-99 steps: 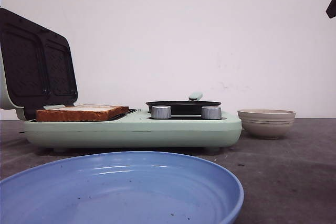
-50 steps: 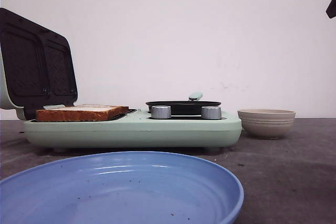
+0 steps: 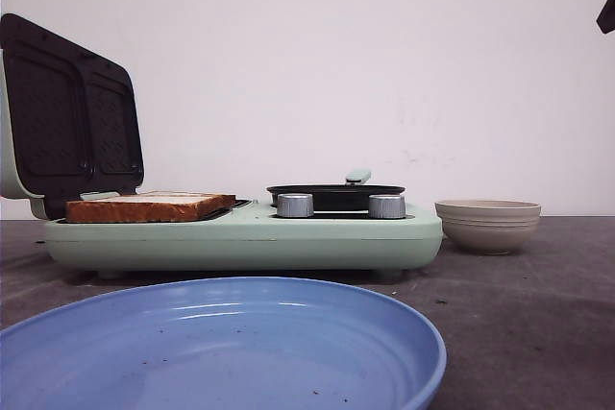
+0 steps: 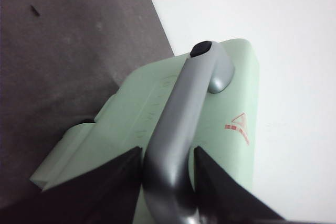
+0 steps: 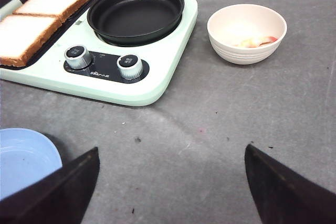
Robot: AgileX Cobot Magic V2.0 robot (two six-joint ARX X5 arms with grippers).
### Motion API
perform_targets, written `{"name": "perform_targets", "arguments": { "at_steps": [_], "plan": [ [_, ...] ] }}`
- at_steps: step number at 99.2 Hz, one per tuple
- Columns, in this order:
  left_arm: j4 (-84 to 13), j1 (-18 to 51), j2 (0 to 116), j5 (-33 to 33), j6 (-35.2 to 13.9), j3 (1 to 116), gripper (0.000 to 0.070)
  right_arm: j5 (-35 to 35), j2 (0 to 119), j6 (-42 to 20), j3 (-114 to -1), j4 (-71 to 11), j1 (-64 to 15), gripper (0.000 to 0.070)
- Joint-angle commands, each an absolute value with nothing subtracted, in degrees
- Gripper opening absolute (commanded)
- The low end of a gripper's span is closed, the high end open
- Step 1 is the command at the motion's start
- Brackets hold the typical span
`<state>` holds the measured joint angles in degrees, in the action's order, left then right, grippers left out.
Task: Make breakfast with bread and shrimp
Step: 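Move the left gripper to the sandwich maker lid handle and grasp it, then pull the lid handle down with the left gripper to close the lid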
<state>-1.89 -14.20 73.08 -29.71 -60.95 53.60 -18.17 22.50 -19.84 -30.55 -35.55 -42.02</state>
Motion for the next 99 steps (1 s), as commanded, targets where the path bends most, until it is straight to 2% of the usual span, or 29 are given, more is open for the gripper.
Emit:
{"name": "perform_targets", "arguments": {
  "at_steps": [1,21,24,44,99],
  "plan": [
    [-1.7,-13.6,74.5,-29.8,-59.4,54.2,0.0054,-18.4,22.7,-20.4,-30.7,-35.2,-42.5,0.054],
    [-1.7,-13.4,74.7,-29.8,-59.1,54.2,0.0038,-18.4,22.7,-20.4,-30.7,-35.2,-42.5,0.054],
    [-1.7,-13.3,74.7,-29.8,-58.8,54.2,0.0015,-18.4,22.7,-20.4,-30.7,-35.2,-42.5,0.054],
    [-1.7,-11.1,74.7,-28.9,-56.1,54.2,0.0012,-18.4,22.7,-20.4,-30.7,-35.2,-42.5,0.054],
    [-1.7,4.5,77.8,-17.4,-49.1,54.2,0.0011,-18.4,22.7,-20.4,-30.7,-35.2,-42.5,0.054]
  ]
}}
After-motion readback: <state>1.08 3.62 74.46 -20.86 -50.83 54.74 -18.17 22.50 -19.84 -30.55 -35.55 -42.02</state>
